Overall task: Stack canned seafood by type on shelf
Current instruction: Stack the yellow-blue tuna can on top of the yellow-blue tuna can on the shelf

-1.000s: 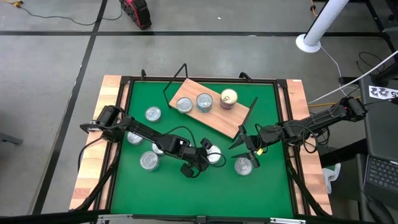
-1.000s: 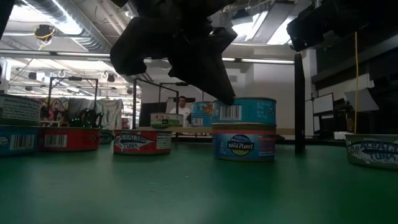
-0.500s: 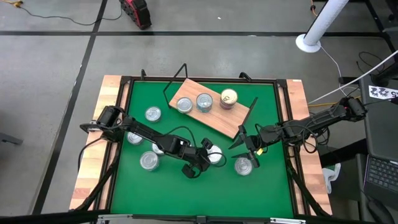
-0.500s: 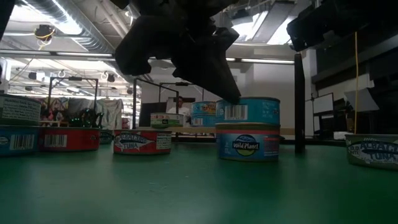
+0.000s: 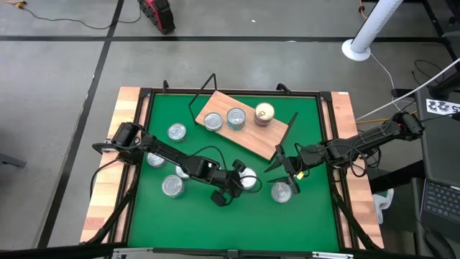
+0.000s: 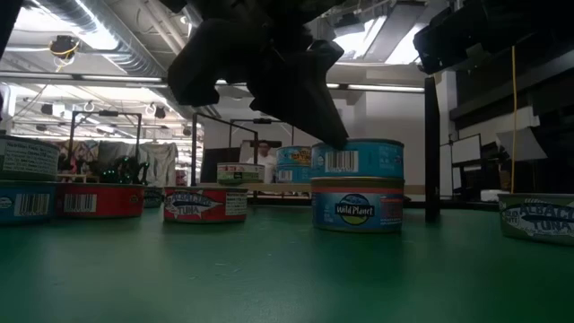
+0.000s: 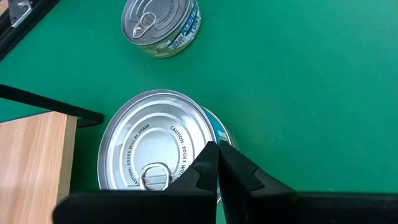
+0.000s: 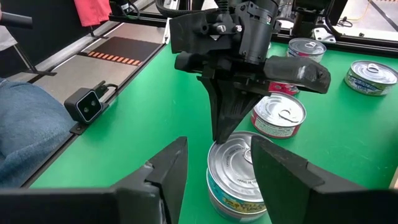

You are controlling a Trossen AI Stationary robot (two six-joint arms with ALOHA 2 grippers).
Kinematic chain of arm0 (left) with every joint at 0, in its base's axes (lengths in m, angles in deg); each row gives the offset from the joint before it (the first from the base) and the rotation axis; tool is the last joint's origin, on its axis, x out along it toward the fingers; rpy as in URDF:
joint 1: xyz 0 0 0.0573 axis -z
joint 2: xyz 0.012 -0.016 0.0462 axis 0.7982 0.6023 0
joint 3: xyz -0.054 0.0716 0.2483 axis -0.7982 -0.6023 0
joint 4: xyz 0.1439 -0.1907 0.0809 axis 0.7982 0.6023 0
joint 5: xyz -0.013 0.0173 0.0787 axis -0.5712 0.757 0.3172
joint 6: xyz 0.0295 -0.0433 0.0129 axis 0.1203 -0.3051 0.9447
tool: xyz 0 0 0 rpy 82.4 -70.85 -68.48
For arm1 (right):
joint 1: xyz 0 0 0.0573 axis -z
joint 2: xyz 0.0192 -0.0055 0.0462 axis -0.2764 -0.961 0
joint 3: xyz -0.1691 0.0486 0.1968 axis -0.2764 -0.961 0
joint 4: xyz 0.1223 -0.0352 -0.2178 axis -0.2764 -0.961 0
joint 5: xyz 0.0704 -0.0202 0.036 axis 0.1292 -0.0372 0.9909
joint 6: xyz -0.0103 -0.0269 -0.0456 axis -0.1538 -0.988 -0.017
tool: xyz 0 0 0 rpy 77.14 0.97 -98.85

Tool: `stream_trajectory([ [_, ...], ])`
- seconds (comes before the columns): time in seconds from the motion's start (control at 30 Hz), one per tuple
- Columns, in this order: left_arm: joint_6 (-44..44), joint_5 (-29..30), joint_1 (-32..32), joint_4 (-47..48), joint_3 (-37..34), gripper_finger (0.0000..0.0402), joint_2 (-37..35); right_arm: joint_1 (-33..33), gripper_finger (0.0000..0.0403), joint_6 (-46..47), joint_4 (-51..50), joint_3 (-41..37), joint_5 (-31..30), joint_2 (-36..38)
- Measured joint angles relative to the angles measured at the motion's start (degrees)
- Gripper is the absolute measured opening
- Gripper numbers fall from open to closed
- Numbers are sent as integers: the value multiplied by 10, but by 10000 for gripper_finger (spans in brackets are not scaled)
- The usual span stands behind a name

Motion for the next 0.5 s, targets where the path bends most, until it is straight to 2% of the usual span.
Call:
stream_trajectory([
  [0.5, -6, 40, -3, 3, 1, 0, -47, 0, 177, 0, 0, 0, 0, 0],
])
